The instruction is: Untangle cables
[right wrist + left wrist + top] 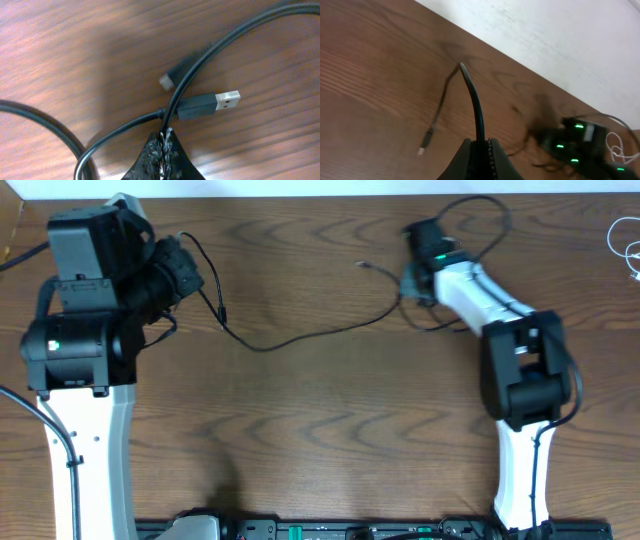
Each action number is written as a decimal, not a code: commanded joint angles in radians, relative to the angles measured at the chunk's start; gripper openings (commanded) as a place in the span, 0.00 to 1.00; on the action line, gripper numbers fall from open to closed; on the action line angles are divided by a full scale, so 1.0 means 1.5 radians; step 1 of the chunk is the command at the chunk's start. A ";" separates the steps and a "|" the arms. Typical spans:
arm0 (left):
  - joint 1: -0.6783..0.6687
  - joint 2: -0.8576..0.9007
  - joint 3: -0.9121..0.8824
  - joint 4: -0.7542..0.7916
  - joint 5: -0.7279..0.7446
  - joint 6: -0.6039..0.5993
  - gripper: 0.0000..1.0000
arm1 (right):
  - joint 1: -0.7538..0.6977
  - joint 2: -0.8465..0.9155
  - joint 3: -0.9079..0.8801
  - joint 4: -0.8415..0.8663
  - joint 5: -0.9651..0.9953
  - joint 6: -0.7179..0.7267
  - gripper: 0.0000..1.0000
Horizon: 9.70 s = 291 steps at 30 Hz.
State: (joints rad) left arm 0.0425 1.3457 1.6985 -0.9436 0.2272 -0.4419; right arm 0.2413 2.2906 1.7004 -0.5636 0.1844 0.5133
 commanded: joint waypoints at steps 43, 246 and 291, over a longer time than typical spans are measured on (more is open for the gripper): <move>0.203 0.165 0.007 -0.058 0.141 0.303 0.08 | 0.073 0.040 0.005 0.098 -0.228 -0.059 0.43; -0.209 0.353 0.005 0.147 0.076 -0.040 0.08 | 0.146 -0.123 0.106 -0.062 -0.312 -0.019 0.40; -0.062 0.354 0.005 0.025 -0.075 -0.025 0.08 | 0.267 0.105 0.101 -0.014 -0.020 0.012 0.24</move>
State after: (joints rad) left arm -0.0502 1.8706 1.6806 -0.8978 0.1246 -0.4961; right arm 0.6281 2.3928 1.8633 -0.5503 0.1318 0.5034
